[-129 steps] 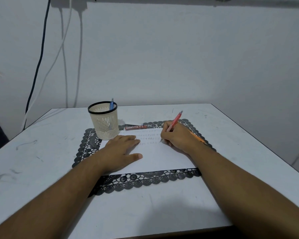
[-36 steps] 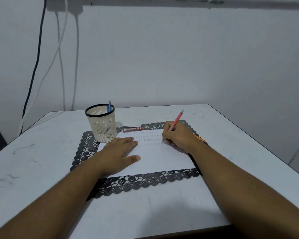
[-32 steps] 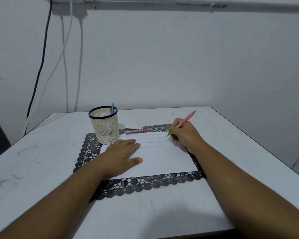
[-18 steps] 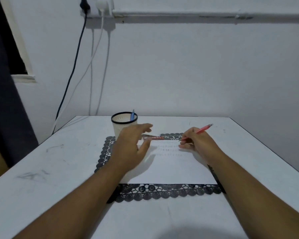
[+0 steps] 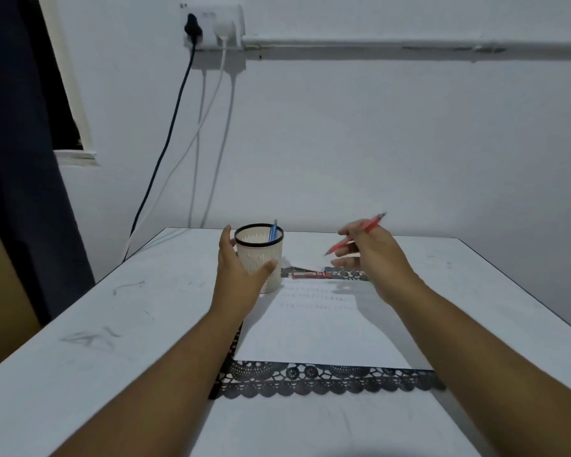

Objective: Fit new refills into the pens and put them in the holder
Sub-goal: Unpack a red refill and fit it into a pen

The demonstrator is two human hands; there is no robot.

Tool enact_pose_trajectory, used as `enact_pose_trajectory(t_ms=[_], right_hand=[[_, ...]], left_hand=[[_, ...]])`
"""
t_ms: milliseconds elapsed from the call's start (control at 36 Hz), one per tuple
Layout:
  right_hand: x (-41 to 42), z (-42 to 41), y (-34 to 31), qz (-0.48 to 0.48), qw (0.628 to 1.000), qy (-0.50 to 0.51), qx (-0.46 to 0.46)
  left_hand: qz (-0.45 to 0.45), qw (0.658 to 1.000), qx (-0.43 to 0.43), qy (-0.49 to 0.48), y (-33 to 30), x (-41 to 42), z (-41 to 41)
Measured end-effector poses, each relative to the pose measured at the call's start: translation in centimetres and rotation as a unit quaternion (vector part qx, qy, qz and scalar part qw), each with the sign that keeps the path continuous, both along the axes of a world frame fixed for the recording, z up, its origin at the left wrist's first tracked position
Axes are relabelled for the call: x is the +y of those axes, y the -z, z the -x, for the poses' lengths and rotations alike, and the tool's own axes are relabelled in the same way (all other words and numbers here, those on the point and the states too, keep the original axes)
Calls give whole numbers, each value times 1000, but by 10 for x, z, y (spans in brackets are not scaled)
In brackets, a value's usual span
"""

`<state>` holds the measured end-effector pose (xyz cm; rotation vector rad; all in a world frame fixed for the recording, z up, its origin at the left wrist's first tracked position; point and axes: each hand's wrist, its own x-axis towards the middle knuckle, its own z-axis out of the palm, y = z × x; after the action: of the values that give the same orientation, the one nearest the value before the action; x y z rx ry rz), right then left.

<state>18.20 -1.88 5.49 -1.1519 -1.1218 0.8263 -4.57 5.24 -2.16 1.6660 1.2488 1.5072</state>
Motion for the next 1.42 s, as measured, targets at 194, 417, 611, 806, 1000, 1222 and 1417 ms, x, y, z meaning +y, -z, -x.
enact_pose_trajectory(t_ms=[194,417,611,806,1000,1222,1417], right_hand=[[21,36,-41,-119,980,13,-156],[55,74,-61,-192,927,52,-317],[78,92,-41,-148,866,97,-467],[94,95,-19,-94,854,86,-504],[102,100,-10,-46,847,59,-527],[83,90,-19,-122,894,33,-431],[47,48,-10,-128,920,34,-368]], left_hand=[[29,1000,-4,5,2,7,2],[60,998,0,31,8,14,6],[55,998,-6,39,10,15,7],[60,997,-15,41,11,16,8],[51,998,-7,38,13,19,9],[67,997,-2,36,10,16,10],[-152,975,108,-125,-20,-14,4]])
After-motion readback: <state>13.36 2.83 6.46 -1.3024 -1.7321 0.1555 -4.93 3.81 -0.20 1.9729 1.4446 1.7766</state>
